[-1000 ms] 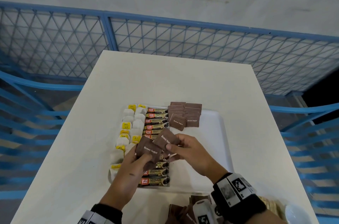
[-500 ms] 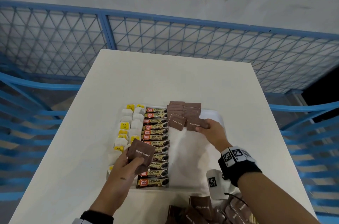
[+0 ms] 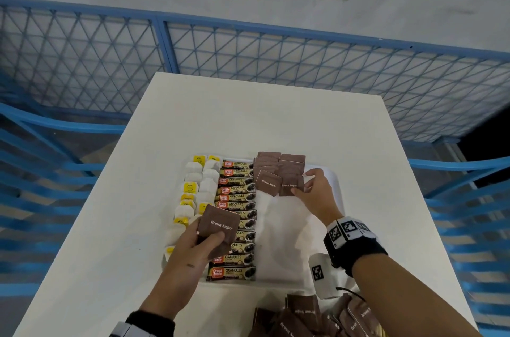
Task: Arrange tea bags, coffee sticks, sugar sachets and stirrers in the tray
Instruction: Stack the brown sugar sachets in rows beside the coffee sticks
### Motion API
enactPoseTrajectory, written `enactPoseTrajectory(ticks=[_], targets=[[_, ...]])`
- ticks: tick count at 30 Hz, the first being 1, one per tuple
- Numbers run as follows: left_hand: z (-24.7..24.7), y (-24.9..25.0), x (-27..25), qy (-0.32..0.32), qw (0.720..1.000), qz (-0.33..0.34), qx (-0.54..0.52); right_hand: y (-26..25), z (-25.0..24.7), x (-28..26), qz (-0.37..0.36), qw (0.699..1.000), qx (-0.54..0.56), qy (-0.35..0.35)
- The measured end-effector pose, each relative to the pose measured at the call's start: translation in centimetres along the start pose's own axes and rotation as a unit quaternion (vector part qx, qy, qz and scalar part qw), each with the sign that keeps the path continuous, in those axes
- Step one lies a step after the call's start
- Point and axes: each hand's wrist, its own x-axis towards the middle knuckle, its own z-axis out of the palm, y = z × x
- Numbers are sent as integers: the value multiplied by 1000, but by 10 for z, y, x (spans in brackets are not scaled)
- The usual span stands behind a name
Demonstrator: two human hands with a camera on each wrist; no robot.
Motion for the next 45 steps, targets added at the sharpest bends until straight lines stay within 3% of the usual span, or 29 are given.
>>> enactPoseTrajectory(ticks=[5, 8, 10, 12, 15, 19, 24, 28, 35, 39, 45], targets=[[5, 4, -3, -23, 999, 2, 23, 5, 3, -11, -11, 999, -8, 34], [8, 5, -4, -26, 999, 3, 25, -7, 6, -29, -54, 998, 4, 23], [9, 5, -5, -23, 999, 5, 25, -21, 8, -49, -74, 996, -11, -40], [10, 6, -5, -20, 999, 9, 27, -36, 11, -71, -80, 986, 4, -144], [11, 8, -6, -13, 999, 15, 38, -56, 11, -102, -53, 947, 135, -287], [10, 7, -6, -6, 999, 12, 48, -62, 16, -120, -61, 911, 199, -356], [9, 5, -9, -22, 999, -15, 34, -56, 24, -114, -19, 910, 248, -331], [0, 3, -8, -25, 999, -47, 1, -48, 20, -93, 15, 928, 274, -252], [-9, 3, -9, -31, 998, -44, 41, -32, 21, -37, 15, 990, 110, -87], [-13, 5, -9, -34, 997, -36, 54, -27, 30, -22, -20, 998, 5, -57], [-11, 11, -10, -37, 998, -9, 56, -27, 42, -14, -35, 999, -25, -15]])
